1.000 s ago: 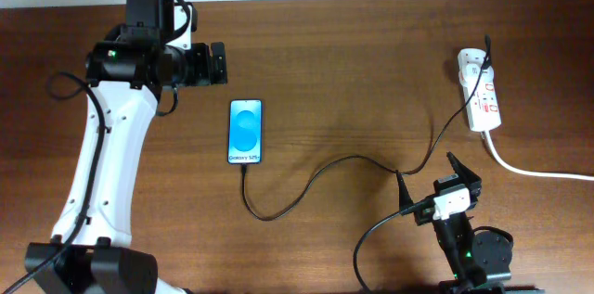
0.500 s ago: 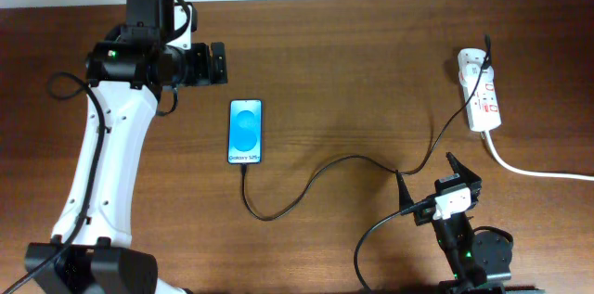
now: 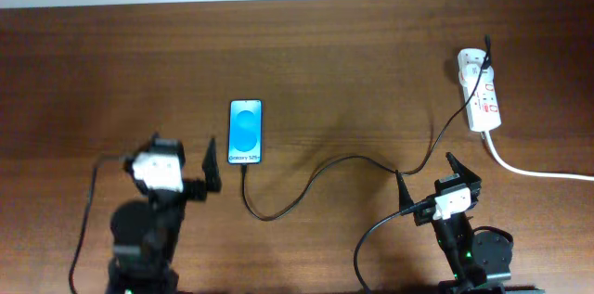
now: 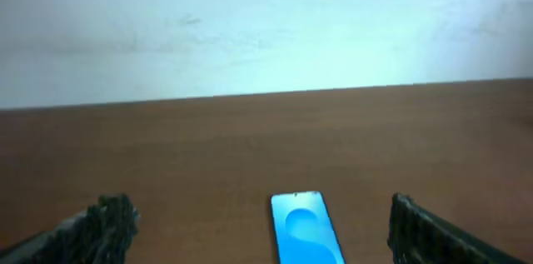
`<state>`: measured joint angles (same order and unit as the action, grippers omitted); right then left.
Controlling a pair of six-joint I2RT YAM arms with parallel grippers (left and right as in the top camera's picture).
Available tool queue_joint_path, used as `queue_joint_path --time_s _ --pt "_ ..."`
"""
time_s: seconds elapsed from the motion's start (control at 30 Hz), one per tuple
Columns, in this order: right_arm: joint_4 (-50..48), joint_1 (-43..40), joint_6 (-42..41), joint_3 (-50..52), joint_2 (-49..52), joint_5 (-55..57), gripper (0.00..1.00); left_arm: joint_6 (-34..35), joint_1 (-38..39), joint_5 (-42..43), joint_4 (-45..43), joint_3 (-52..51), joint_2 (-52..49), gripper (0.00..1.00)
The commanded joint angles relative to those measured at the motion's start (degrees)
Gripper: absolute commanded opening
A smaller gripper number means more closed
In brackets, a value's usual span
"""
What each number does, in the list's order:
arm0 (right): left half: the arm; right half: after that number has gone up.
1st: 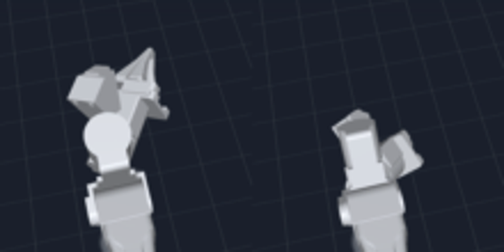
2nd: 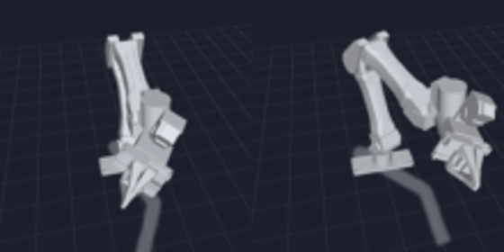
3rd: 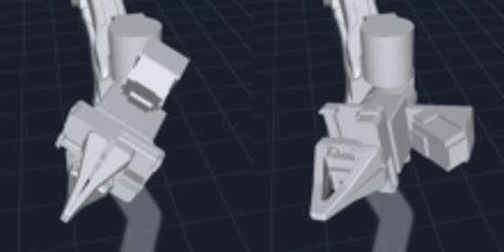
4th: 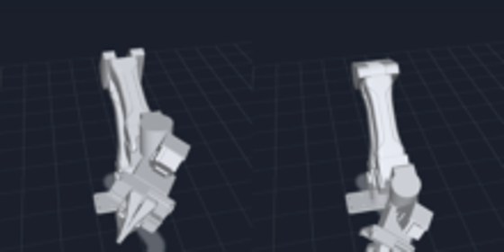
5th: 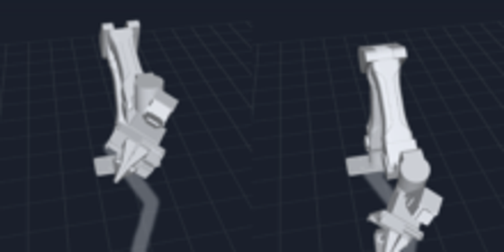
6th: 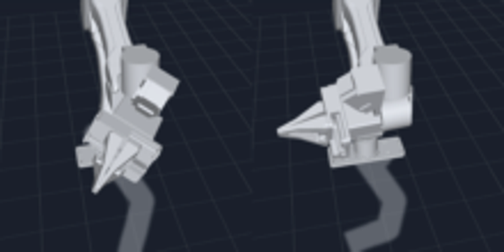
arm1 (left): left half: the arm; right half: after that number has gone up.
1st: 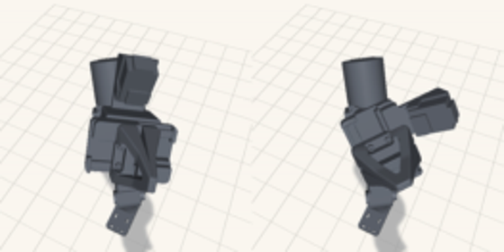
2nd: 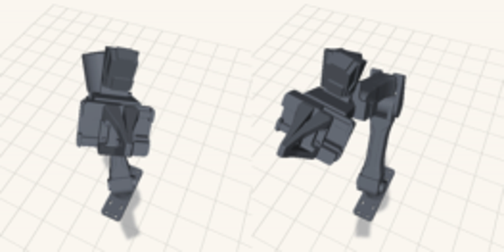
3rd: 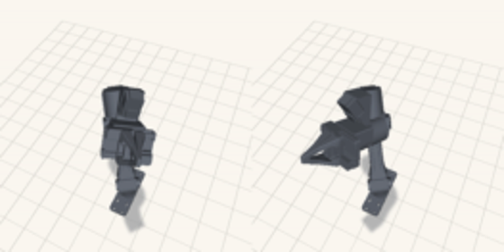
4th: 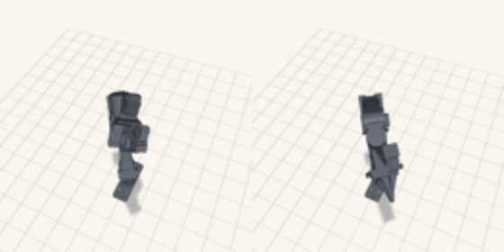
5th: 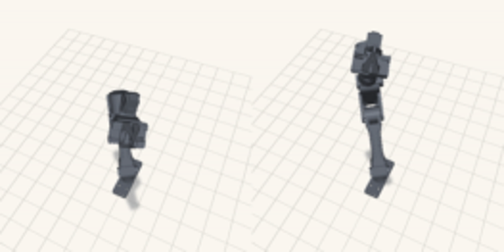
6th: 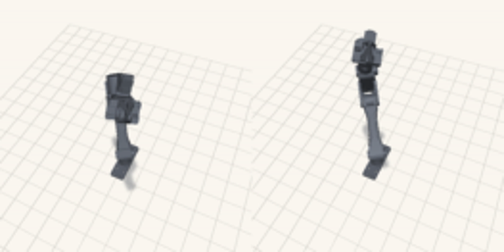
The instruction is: Plug charger to phone and switch on socket
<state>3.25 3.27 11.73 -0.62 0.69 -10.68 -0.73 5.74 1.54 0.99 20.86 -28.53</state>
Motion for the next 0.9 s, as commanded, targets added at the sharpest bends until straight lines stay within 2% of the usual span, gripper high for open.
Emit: queue_joint_path --time_s 0.0,0.1,0.17,0.23,0.3,0.87 --pt "0.3 0.5 -0.9 0.3 -0.5 -0.9 0.98 -6.5 -0.3 2.1 -5.3 -10.3 8.8 0.99" --pt "0.3 0.5 -0.9 0.3 -0.5 -0.9 0.98 -7.4 -2.4 2.6 -7.4 -17.8 16.9 0.99" --pt "0.3 0.5 -0.9 0.3 -0.5 -0.9 0.98 -13.3 -2.5 4.8 -6.2 -19.6 19.9 0.99" --pt "0.3 0.5 -0.9 0.3 -0.5 -0.9 0.99 -19.8 -2.5 7.7 -0.8 -20.3 24.0 0.99" --pt "0.3 0.5 -0.9 0.3 -0.5 -0.9 0.98 -19.7 -2.5 7.6 3.0 -20.3 26.4 0.99" --pt "0.3 0.5 -0.9 0.3 -0.5 -0.9 0.98 -19.7 -2.5 7.3 3.0 -20.3 28.2 0.99"
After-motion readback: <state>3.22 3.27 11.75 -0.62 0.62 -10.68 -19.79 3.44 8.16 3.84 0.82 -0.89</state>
